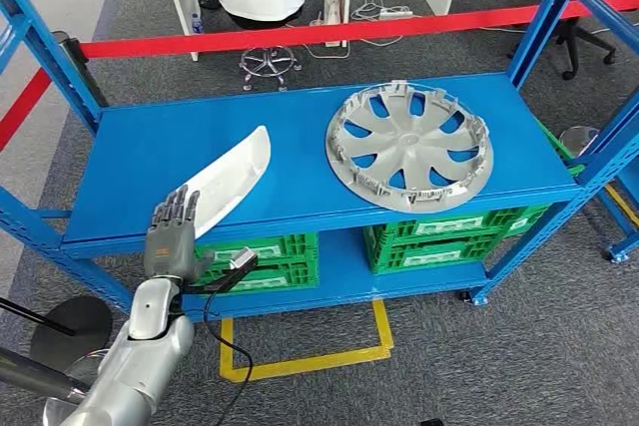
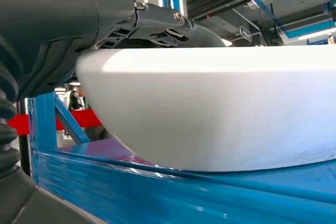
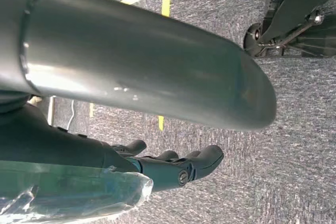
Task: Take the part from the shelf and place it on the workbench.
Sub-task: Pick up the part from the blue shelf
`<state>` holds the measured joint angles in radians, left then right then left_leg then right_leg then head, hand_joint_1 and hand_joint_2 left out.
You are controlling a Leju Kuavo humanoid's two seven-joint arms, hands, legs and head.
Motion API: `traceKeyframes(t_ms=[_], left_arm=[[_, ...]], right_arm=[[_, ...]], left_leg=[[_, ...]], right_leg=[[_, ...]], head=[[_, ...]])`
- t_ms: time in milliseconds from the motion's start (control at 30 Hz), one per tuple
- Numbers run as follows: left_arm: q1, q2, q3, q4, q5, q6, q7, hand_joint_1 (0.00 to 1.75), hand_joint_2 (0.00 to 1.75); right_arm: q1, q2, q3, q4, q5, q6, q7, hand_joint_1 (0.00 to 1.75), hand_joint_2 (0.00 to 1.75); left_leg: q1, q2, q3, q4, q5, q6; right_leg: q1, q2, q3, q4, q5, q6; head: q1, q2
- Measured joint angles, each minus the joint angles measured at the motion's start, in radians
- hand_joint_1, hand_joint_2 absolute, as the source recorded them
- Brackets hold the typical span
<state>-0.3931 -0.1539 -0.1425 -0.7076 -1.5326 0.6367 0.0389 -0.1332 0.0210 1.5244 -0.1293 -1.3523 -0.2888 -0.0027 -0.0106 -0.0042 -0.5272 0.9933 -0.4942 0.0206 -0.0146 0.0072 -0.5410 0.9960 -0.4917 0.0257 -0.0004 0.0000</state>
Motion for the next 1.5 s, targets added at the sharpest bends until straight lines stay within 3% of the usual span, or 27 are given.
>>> traceKeyframes(t_ms=[333, 367, 467, 500, 1500], left_arm=[[-0.01, -0.007, -0.033, 0.006, -0.007, -0.033, 0.029, 0.0, 1.75], [-0.011, -0.007, -0.036, 0.007, -0.007, -0.035, 0.033, 0.21, 1.75], [-0.014, -0.007, -0.043, 0.011, -0.007, -0.037, 0.038, 1.51, 1.75], [-0.014, -0.007, -0.045, 0.013, -0.007, -0.037, 0.039, 1.73, 1.75], [-0.026, 0.004, -0.049, 0.08, -0.006, -0.011, 0.046, 1.75, 1.75]], right_arm=[[0.0, 0.0, 0.0, 0.0, 0.003, 0.001, -0.003, 0.0, 0.0], [0.0, 0.0, 0.0, 0.0, 0.004, 0.001, -0.003, 0.0, 0.0], [0.0, 0.0, 0.0, 0.0, 0.005, 0.001, -0.003, 0.0, 0.0], [0.0, 0.0, 0.0, 0.0, 0.006, 0.001, -0.002, 0.0, 0.0], [0.0, 0.0, 0.0, 0.0, 0.003, 0.0, -0.003, 0.0, 0.0]], left_leg=[[0.0, 0.0, 0.0, 0.0, 0.0, 0.0], [0.0, 0.0, 0.0, 0.0, 0.0, 0.0], [0.0, 0.0, 0.0, 0.0, 0.0, 0.0], [0.0, 0.0, 0.0, 0.0, 0.0, 0.0], [0.0, 0.0, 0.0, 0.0, 0.0, 0.0]], right_leg=[[0.0, 0.0, 0.0, 0.0, 0.0, 0.0], [0.0, 0.0, 0.0, 0.0, 0.0, 0.0], [0.0, 0.0, 0.0, 0.0, 0.0, 0.0], [0.0, 0.0, 0.0, 0.0, 0.0, 0.0], [0.0, 0.0, 0.001, 0.0, 0.0, 0.0]], head=[[0.0, 0.0], [0.0, 0.0], [0.0, 0.0], [0.0, 0.0], [0.0, 0.0]])
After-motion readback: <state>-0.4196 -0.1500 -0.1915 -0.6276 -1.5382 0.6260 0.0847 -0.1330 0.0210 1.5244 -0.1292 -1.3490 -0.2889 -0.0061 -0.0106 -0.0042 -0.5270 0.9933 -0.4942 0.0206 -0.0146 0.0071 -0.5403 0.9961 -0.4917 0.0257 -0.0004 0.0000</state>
